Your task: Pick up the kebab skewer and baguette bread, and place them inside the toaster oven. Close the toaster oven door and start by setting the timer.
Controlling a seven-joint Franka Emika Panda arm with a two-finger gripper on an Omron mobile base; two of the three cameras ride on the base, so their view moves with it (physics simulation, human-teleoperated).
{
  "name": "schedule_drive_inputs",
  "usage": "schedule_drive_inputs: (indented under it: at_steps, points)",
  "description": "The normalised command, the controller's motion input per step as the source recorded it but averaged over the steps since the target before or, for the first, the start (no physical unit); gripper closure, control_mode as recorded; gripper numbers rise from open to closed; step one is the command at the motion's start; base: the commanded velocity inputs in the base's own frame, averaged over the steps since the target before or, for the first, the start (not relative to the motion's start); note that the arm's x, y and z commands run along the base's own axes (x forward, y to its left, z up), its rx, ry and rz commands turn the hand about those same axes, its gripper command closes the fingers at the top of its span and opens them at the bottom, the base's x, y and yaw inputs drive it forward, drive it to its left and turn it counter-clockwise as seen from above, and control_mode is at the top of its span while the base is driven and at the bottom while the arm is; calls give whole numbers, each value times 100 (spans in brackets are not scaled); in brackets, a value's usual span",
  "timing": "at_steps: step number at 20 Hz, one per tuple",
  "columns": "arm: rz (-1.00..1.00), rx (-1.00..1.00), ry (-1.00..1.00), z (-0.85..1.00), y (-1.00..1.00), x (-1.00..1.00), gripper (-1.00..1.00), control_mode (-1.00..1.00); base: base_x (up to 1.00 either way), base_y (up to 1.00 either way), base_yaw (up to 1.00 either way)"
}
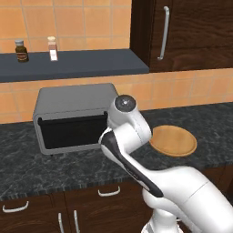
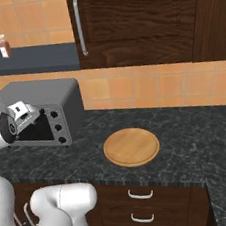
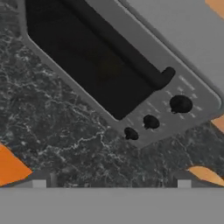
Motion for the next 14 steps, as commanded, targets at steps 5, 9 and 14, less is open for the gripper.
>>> schedule_drive_inputs:
  at_steps: [5, 9, 14]
  points:
    - [55, -78, 14, -24, 0, -21, -100, -100, 0, 0, 0]
    - [38, -79, 38, -34, 1, 7, -100, -100, 0, 0, 0]
    - [33, -65, 26, -38, -7, 0, -100, -100, 0, 0, 0]
